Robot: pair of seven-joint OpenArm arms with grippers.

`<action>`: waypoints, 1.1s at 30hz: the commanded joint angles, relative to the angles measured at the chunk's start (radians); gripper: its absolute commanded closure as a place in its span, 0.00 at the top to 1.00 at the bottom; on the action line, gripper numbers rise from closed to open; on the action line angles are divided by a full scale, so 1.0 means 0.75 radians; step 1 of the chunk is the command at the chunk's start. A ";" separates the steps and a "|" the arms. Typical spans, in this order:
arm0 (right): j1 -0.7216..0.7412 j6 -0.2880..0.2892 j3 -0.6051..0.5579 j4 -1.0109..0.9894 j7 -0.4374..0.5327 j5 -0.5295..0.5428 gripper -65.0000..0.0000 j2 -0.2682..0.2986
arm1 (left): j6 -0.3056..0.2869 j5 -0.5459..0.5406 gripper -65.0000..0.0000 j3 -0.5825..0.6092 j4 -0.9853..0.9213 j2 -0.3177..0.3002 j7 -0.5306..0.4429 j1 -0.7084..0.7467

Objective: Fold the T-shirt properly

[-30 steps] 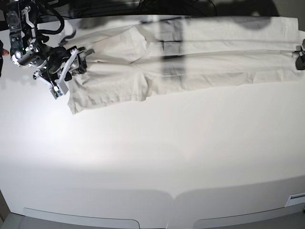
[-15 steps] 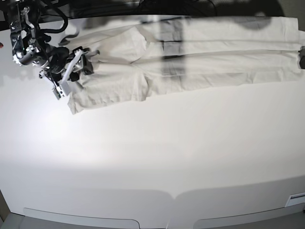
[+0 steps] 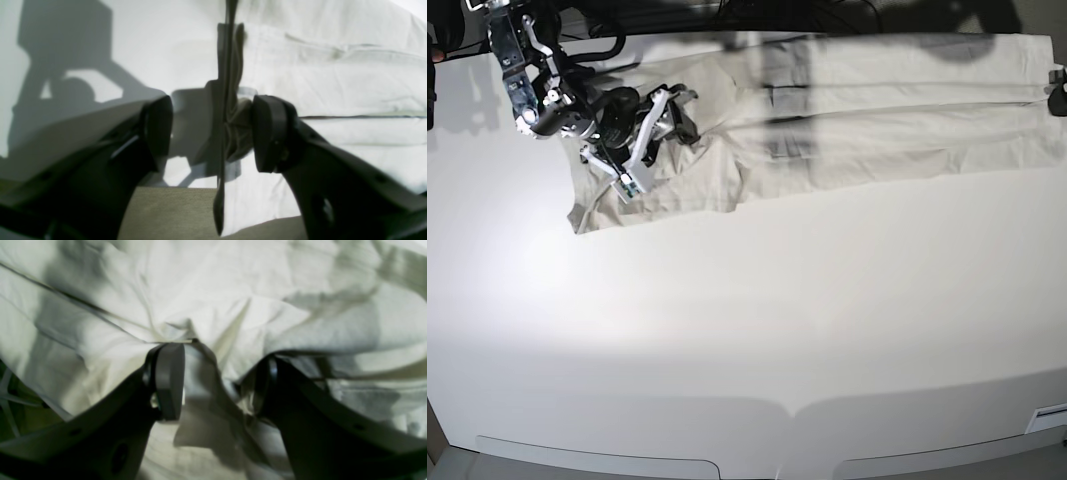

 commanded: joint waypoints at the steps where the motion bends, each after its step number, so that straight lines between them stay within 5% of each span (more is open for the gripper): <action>1: 0.016 0.005 0.009 0.019 0.018 0.020 0.47 0.005 | -0.008 0.000 0.57 -0.013 -0.001 -0.027 0.007 0.007; 12: 0.024 0.005 0.009 0.019 -0.004 0.016 0.47 0.005 | -0.008 -0.091 0.57 -0.012 -0.069 0.129 0.106 0.003; 19: 0.032 0.005 0.009 0.019 -0.004 0.014 0.47 0.005 | -0.008 -0.092 0.57 -0.010 -0.069 0.151 0.206 0.004; 25: 0.075 0.005 0.009 0.019 -0.013 -0.013 0.47 0.004 | -0.008 -0.092 0.37 -0.010 -0.069 0.188 0.260 0.010; 30: 0.113 0.005 0.009 0.019 -0.027 -0.013 0.47 0.005 | -0.008 -0.092 0.33 -0.010 -0.069 0.218 0.281 0.010; 33: 0.124 0.005 0.009 0.019 -0.034 -0.013 0.47 0.004 | -0.008 -0.092 0.15 -0.010 -0.069 0.221 0.273 0.010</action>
